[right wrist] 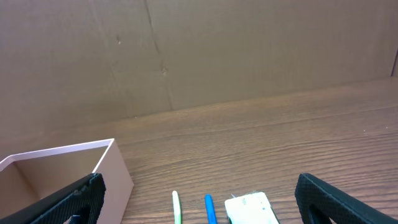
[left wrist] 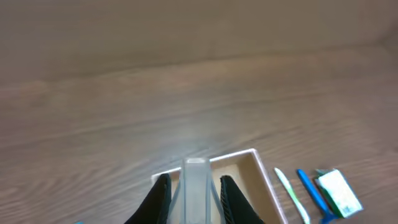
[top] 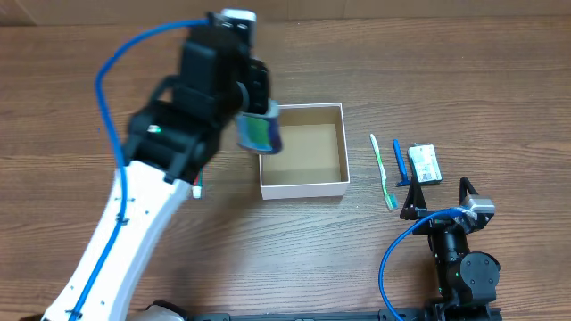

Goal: Pack container
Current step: 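Lift the soap bottle with the left gripper and lower it into the box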

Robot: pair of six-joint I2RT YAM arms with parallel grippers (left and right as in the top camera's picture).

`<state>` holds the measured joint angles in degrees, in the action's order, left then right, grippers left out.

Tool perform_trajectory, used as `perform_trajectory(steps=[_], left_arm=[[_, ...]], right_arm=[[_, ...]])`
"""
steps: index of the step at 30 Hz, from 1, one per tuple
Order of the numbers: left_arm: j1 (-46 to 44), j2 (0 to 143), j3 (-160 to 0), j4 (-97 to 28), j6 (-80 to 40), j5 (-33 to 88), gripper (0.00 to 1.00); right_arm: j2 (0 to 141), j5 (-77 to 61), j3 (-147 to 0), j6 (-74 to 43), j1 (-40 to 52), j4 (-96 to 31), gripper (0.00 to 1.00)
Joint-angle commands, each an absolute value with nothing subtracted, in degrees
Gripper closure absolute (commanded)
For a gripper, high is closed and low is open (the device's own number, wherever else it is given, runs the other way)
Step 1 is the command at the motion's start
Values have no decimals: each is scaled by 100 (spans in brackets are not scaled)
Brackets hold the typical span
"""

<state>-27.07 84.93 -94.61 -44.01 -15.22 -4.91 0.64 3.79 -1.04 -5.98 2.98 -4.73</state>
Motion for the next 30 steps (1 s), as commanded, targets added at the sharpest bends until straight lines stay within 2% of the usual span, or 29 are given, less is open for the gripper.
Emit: perform_trajectory(steps=[1, 12, 17, 30], left_arm=[[-3063, 8910, -9596, -4224, -1848, -985, 87], [-3142, 10344, -9596, -3347, -2021, -1116, 88], [-3142, 10790, -9594, -3275, -2016, -1767, 87], [-3059, 11037, -9585, -3253, -2018, -2161, 86]], right_arm=[[25, 375, -45, -593, 287, -445, 0], [25, 375, -45, -593, 287, -445, 0], [25, 375, -45, -593, 287, -445, 0], [23, 375, -45, -593, 287, -445, 0]])
